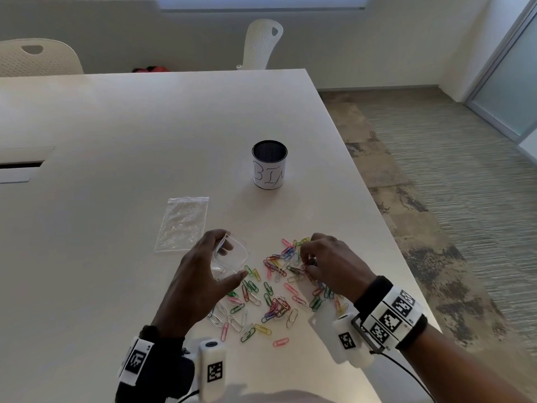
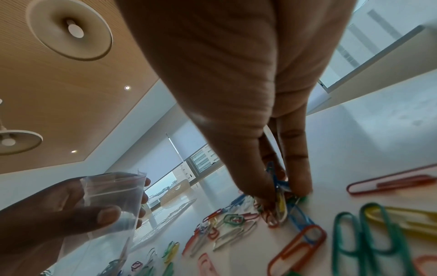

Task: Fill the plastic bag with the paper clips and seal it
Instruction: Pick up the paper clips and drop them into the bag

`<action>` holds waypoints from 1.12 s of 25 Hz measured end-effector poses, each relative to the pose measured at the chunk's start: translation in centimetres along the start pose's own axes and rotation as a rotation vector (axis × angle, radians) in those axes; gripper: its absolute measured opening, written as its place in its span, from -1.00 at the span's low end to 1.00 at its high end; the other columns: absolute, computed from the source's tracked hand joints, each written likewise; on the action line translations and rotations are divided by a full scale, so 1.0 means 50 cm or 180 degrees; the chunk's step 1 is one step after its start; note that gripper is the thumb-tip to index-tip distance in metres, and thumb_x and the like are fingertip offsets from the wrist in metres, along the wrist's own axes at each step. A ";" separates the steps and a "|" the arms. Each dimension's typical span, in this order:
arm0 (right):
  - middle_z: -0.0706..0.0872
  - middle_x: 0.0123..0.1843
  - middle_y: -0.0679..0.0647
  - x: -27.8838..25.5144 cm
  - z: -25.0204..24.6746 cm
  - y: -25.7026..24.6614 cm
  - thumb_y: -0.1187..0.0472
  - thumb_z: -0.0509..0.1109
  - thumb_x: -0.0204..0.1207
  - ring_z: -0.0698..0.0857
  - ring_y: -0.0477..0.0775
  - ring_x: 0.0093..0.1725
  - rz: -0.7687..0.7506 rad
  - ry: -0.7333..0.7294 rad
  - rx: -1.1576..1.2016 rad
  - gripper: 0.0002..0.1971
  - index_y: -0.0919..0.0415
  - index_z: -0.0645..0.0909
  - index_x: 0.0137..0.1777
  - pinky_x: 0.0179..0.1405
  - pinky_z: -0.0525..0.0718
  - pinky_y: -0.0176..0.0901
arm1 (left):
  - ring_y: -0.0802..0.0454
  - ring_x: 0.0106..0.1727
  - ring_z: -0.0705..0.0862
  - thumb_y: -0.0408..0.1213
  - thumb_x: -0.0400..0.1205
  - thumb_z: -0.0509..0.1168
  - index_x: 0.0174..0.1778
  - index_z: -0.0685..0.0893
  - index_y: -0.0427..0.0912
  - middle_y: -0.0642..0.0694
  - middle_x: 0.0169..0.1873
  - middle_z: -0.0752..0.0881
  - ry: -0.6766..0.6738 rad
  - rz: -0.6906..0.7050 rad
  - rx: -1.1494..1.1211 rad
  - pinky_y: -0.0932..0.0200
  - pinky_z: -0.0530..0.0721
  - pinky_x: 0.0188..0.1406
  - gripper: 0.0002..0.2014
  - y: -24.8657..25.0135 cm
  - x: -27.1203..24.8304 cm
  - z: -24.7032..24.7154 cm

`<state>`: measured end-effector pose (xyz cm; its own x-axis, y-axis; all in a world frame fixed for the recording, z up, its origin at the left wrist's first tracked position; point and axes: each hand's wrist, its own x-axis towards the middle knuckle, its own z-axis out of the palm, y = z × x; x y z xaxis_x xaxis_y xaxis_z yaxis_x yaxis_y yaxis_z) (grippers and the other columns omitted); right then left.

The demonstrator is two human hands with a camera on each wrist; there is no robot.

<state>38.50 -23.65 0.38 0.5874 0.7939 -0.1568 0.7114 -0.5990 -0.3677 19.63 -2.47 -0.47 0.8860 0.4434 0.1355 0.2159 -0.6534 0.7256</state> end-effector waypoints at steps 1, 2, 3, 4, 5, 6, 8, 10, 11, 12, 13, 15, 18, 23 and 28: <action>0.72 0.11 0.05 0.001 -0.001 0.001 0.27 0.53 0.57 0.74 0.07 0.00 -0.0016 0.0041 0.0018 -0.87 0.12 0.80 0.09 0.05 0.74 -0.14 | 0.28 0.21 0.67 -0.06 0.42 0.68 0.40 0.47 0.13 0.26 0.12 0.68 0.0002 -0.0008 0.0006 0.01 0.73 0.25 -0.30 0.001 -0.001 -0.001; 0.73 0.08 0.06 0.002 -0.004 0.002 0.28 0.54 0.56 0.74 0.06 -0.02 -0.0027 0.0057 0.0038 -0.89 0.13 0.80 0.06 0.02 0.74 -0.16 | 0.28 0.21 0.67 -0.06 0.42 0.68 0.41 0.47 0.12 0.26 0.12 0.68 0.0005 -0.0012 0.0015 0.01 0.73 0.25 -0.30 0.001 -0.001 -0.001; 0.75 0.04 0.05 0.003 -0.006 0.005 0.28 0.56 0.55 0.75 0.05 -0.05 -0.0044 0.0072 0.0071 -0.91 0.14 0.81 0.02 -0.02 0.73 -0.19 | 0.29 0.21 0.66 -0.05 0.42 0.68 0.41 0.47 0.12 0.27 0.12 0.68 0.0012 -0.0013 0.0018 0.01 0.73 0.24 -0.30 0.001 -0.001 -0.002; 0.78 -0.02 0.05 0.005 -0.009 0.010 0.29 0.58 0.53 0.76 0.03 -0.09 -0.0051 0.0097 0.0121 -0.94 0.16 0.81 -0.04 -0.08 0.72 -0.25 | 0.29 0.21 0.66 -0.05 0.42 0.68 0.41 0.47 0.12 0.27 0.12 0.68 0.0020 -0.0011 0.0016 0.02 0.72 0.24 -0.30 0.001 -0.001 -0.002; 0.80 -0.10 0.04 0.007 -0.011 0.016 0.32 0.60 0.50 0.76 0.00 -0.15 -0.0058 0.0137 0.0204 -0.95 0.17 0.81 -0.10 -0.16 0.69 -0.33 | 0.31 0.21 0.66 -0.05 0.43 0.67 0.41 0.47 0.13 0.27 0.12 0.67 0.0029 -0.0012 0.0008 0.03 0.72 0.24 -0.31 0.002 -0.002 -0.003; 0.81 -0.16 0.02 0.008 -0.013 0.022 0.35 0.60 0.49 0.76 -0.03 -0.20 -0.0055 0.0171 0.0305 -0.93 0.18 0.81 -0.15 -0.23 0.64 -0.39 | 0.32 0.21 0.65 -0.04 0.43 0.67 0.40 0.47 0.13 0.28 0.12 0.67 0.0039 -0.0014 0.0002 0.05 0.71 0.24 -0.31 0.002 -0.002 -0.004; 0.83 -0.21 0.00 0.009 -0.018 0.032 0.37 0.60 0.47 0.78 -0.06 -0.22 -0.0029 0.0221 0.0547 -0.91 0.17 0.82 -0.17 -0.22 0.69 -0.35 | 0.33 0.21 0.65 -0.05 0.43 0.67 0.40 0.47 0.13 0.28 0.12 0.67 0.0042 -0.0012 -0.0001 0.08 0.71 0.23 -0.32 0.004 -0.002 -0.003; 0.86 -0.19 0.00 0.009 -0.026 0.034 0.35 0.63 0.47 0.82 -0.07 -0.17 0.0079 0.0243 0.0959 -0.91 0.16 0.85 -0.12 -0.09 0.81 -0.27 | 0.33 0.21 0.65 -0.05 0.43 0.67 0.41 0.47 0.12 0.27 0.12 0.67 0.0049 -0.0014 0.0000 0.10 0.70 0.23 -0.31 0.004 -0.003 -0.003; 0.88 -0.20 0.00 0.009 -0.032 0.030 0.36 0.64 0.46 0.85 -0.06 -0.17 0.0146 0.0241 0.1313 -0.91 0.17 0.85 -0.11 -0.03 0.83 -0.25 | 0.33 0.22 0.65 -0.04 0.43 0.67 0.41 0.47 0.12 0.28 0.13 0.67 0.0049 -0.0013 0.0000 0.11 0.70 0.23 -0.31 0.004 -0.003 -0.003; 0.89 -0.21 0.05 0.008 -0.038 0.022 0.38 0.65 0.46 0.88 -0.03 -0.16 0.0201 0.0224 0.1742 -0.90 0.20 0.86 -0.09 0.00 0.85 -0.22 | 0.34 0.22 0.64 -0.04 0.43 0.67 0.42 0.46 0.12 0.28 0.13 0.67 0.0046 -0.0010 0.0005 0.12 0.69 0.23 -0.30 0.003 -0.002 -0.002; 0.90 -0.19 0.10 0.008 -0.046 0.011 0.39 0.65 0.46 0.90 0.02 -0.14 0.0226 0.0193 0.2176 -0.90 0.24 0.85 -0.07 0.03 0.86 -0.18 | 0.34 0.22 0.64 -0.04 0.43 0.67 0.42 0.46 0.12 0.30 0.13 0.66 0.0048 -0.0007 0.0013 0.12 0.69 0.23 -0.30 0.003 -0.001 -0.002; 0.91 -0.13 0.19 0.008 -0.061 -0.022 0.42 0.63 0.47 0.90 0.13 -0.08 0.0194 0.0113 0.2947 -0.88 0.32 0.84 -0.01 0.07 0.86 -0.11 | 0.33 0.23 0.64 -0.03 0.43 0.66 0.42 0.46 0.12 0.31 0.13 0.65 0.0056 -0.0012 0.0024 0.11 0.70 0.23 -0.30 0.003 0.000 -0.002; 0.90 -0.07 0.30 0.013 -0.071 -0.088 0.47 0.61 0.46 0.89 0.18 -0.07 0.0040 0.0107 0.3599 -0.83 0.43 0.80 0.05 0.06 0.85 -0.13 | 0.28 0.22 0.66 -0.02 0.44 0.66 0.43 0.47 0.09 0.28 0.13 0.66 0.0076 -0.0020 0.0019 0.11 0.71 0.23 -0.30 0.002 0.001 -0.001; 0.91 -0.11 0.14 0.041 -0.046 -0.191 0.38 0.63 0.48 0.91 0.06 -0.11 -0.0550 0.0347 0.2991 -0.87 0.32 0.83 0.01 0.04 0.87 -0.17 | 0.22 0.16 0.68 -0.03 0.44 0.65 0.41 0.47 0.11 0.21 0.10 0.69 0.0090 -0.0052 0.0014 0.15 0.73 0.12 -0.33 0.003 0.000 -0.004; 0.92 0.04 0.08 0.065 -0.018 -0.225 0.34 0.59 0.54 0.89 -0.14 -0.03 -0.1242 0.0532 0.1546 -0.82 0.23 0.85 0.13 0.05 0.84 -0.35 | 0.22 0.14 0.71 -0.07 0.46 0.65 0.38 0.46 0.20 0.15 0.13 0.73 0.0104 -0.0065 -0.0058 0.18 0.73 0.09 -0.35 -0.001 0.002 -0.002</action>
<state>32.76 -14.41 4.84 0.4008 0.8935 0.2027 0.6522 -0.1229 -0.7480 19.68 -2.31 -0.40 0.8675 0.4766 0.1423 0.2261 -0.6327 0.7407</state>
